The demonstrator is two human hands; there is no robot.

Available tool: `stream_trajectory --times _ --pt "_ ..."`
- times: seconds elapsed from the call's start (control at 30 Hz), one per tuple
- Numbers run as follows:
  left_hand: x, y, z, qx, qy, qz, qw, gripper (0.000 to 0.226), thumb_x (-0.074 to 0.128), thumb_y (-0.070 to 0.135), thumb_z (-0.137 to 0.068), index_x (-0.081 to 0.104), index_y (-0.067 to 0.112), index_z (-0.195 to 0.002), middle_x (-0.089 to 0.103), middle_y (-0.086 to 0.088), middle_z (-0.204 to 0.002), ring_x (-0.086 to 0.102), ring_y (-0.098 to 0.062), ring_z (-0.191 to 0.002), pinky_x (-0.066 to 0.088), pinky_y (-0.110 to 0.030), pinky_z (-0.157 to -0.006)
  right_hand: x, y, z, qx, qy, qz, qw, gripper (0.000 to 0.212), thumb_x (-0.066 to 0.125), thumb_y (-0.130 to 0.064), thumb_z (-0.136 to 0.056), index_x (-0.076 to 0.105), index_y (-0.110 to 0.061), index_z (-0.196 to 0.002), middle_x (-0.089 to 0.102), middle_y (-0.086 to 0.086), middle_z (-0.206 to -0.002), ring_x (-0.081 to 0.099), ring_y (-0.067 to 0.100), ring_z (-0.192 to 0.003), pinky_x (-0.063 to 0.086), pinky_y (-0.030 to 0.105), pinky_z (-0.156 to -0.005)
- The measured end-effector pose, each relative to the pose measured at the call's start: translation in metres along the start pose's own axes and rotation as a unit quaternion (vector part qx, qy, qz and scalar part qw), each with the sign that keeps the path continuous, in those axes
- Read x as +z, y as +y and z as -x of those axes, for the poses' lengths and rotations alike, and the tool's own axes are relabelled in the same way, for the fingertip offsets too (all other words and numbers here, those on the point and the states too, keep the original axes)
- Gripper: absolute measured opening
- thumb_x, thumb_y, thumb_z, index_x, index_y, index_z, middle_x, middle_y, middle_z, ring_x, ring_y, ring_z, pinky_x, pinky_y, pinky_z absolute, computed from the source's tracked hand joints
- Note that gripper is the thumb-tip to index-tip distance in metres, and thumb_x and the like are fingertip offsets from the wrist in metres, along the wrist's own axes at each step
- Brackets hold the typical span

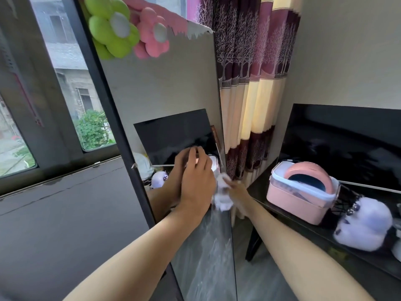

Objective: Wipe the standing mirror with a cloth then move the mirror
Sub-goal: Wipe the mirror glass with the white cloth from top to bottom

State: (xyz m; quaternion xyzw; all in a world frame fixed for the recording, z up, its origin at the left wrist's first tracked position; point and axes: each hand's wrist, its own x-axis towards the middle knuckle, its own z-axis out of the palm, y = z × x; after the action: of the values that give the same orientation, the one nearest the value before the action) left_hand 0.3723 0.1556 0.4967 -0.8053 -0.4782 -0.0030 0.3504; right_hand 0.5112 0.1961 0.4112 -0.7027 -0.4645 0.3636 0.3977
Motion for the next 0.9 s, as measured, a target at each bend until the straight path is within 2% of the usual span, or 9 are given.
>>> stream_trajectory --times 0.07,0.17,0.3,0.47,0.53,0.67,0.73,0.77,0.9 --pt "-0.002 0.000 -0.001 0.013 -0.010 -0.001 1.000 0.047 0.031 0.024 -0.101 0.030 -0.002 -0.141 0.021 -0.023 -0.149 0.010 -0.041 -0.139 0.007 -0.050 -0.113 0.003 0.024 -0.004 0.030 0.021 0.029 0.999 0.033 0.036 0.002 -0.095 0.055 0.002 -0.121 0.057 0.019 -0.119 0.053 0.027 -0.097 0.044 0.016 -0.065" --pt "-0.007 0.003 -0.006 0.023 -0.020 -0.001 1.000 0.051 0.033 0.025 -0.100 0.026 -0.003 -0.142 0.019 -0.024 -0.150 0.010 -0.041 -0.139 0.006 -0.050 -0.113 -0.013 0.009 -0.014 0.035 0.107 -0.020 0.993 0.034 0.039 -0.004 -0.094 0.051 0.001 -0.126 0.054 0.018 -0.130 0.055 0.031 -0.110 0.050 0.028 -0.084" --pt "-0.007 0.010 -0.011 -0.007 -0.016 0.028 0.999 0.050 0.027 0.025 -0.102 0.017 0.002 -0.145 0.015 -0.019 -0.152 0.009 -0.035 -0.142 0.002 -0.043 -0.115 -0.039 -0.058 -0.028 -0.161 0.206 -0.076 0.962 0.038 0.040 0.000 -0.093 0.054 -0.007 -0.128 0.057 0.008 -0.123 0.054 0.020 -0.103 0.045 0.020 -0.084" --pt "-0.005 0.019 -0.022 0.023 -0.037 0.019 0.999 0.048 0.028 0.020 -0.102 0.020 -0.004 -0.143 0.017 -0.023 -0.151 0.010 -0.040 -0.140 0.002 -0.047 -0.114 -0.028 -0.081 -0.049 -0.275 0.181 -0.027 0.944 0.028 0.044 -0.004 -0.094 0.058 0.002 -0.118 0.059 0.017 -0.118 0.057 0.025 -0.108 0.046 0.017 -0.090" --pt "0.000 0.019 -0.027 0.012 -0.038 0.021 0.999 0.049 0.031 0.024 -0.102 0.024 0.000 -0.143 0.019 -0.021 -0.151 0.011 -0.038 -0.140 0.003 -0.046 -0.114 -0.018 -0.053 -0.056 -0.230 0.151 -0.058 0.960 0.028 0.041 -0.002 -0.095 0.055 0.006 -0.118 0.059 0.026 -0.118 0.059 0.030 -0.107 0.047 0.009 -0.079" --pt "0.013 0.019 -0.033 0.030 -0.052 -0.004 0.998 0.048 0.036 0.027 -0.100 0.032 0.003 -0.141 0.021 -0.021 -0.150 0.011 -0.041 -0.139 0.007 -0.051 -0.113 -0.006 0.027 -0.056 0.034 0.013 0.003 0.999 0.037 0.045 -0.007 -0.093 0.048 -0.002 -0.130 0.052 0.017 -0.133 0.050 0.029 -0.123 0.046 0.006 -0.068" --pt "0.015 0.018 -0.034 0.046 -0.057 -0.011 0.997 0.046 0.035 0.026 -0.101 0.035 0.004 -0.140 0.019 -0.020 -0.151 0.010 -0.041 -0.139 0.006 -0.051 -0.113 -0.005 0.041 -0.058 0.092 -0.010 0.064 0.994 0.034 0.044 -0.012 -0.095 0.049 -0.002 -0.128 0.056 0.012 -0.129 0.054 0.025 -0.118 0.047 0.011 -0.076" --pt "0.014 0.019 -0.035 0.052 -0.059 -0.015 0.997 0.045 0.034 0.026 -0.101 0.035 0.004 -0.140 0.018 -0.020 -0.151 0.009 -0.041 -0.139 0.006 -0.051 -0.113 -0.008 0.034 -0.055 0.085 0.015 0.114 0.990 0.033 0.042 -0.012 -0.096 0.050 -0.002 -0.126 0.057 0.011 -0.126 0.056 0.023 -0.114 0.047 0.016 -0.081" --pt "0.007 0.022 -0.038 0.046 -0.048 -0.006 0.998 0.049 0.032 0.023 -0.101 0.025 -0.002 -0.142 0.018 -0.022 -0.150 0.010 -0.039 -0.140 0.002 -0.046 -0.114 -0.039 -0.027 -0.062 -0.083 0.176 -0.017 0.981 0.034 0.039 -0.005 -0.094 0.055 0.000 -0.123 0.061 0.017 -0.120 0.057 0.030 -0.101 0.046 0.019 -0.074"
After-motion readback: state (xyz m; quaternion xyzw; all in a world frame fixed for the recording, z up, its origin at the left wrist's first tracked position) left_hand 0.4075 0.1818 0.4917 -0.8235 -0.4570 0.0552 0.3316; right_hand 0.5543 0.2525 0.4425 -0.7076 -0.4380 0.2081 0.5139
